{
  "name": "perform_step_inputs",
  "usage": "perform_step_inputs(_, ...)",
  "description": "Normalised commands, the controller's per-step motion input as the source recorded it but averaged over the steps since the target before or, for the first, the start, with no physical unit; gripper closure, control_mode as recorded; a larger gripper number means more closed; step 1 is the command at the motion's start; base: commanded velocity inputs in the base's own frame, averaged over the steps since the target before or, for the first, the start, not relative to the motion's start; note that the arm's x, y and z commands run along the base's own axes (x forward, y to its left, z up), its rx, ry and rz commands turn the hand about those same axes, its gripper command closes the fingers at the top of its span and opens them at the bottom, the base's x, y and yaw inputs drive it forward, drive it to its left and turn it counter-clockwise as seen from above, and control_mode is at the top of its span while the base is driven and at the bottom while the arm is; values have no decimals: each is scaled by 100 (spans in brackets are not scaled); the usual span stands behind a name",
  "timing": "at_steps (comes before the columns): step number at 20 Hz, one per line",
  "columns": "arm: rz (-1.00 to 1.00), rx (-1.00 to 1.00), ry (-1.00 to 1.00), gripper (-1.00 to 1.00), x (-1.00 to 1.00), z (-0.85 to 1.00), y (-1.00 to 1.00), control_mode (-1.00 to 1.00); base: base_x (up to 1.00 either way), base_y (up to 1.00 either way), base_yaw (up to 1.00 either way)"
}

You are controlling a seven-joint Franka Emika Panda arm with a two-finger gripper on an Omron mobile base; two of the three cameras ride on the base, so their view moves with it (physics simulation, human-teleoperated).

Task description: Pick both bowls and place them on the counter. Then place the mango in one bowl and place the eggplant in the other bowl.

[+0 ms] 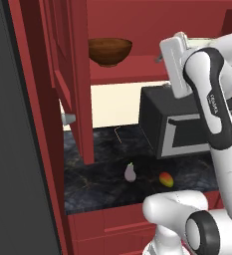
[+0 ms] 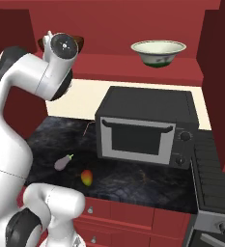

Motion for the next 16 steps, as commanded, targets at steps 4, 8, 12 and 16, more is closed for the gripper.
perform_step_inputs(4,0,2,-5,-100,34,31,11,-100,0,0,0)
perform_step_inputs(8,0,5,0,-100,33,24,11,-100,0,0,0)
perform_step_inputs(12,0,5,0,-100,46,10,8,-100,0,0,0)
perform_step_inputs(16,0,10,0,-100,50,3,6,-100,0,0,0)
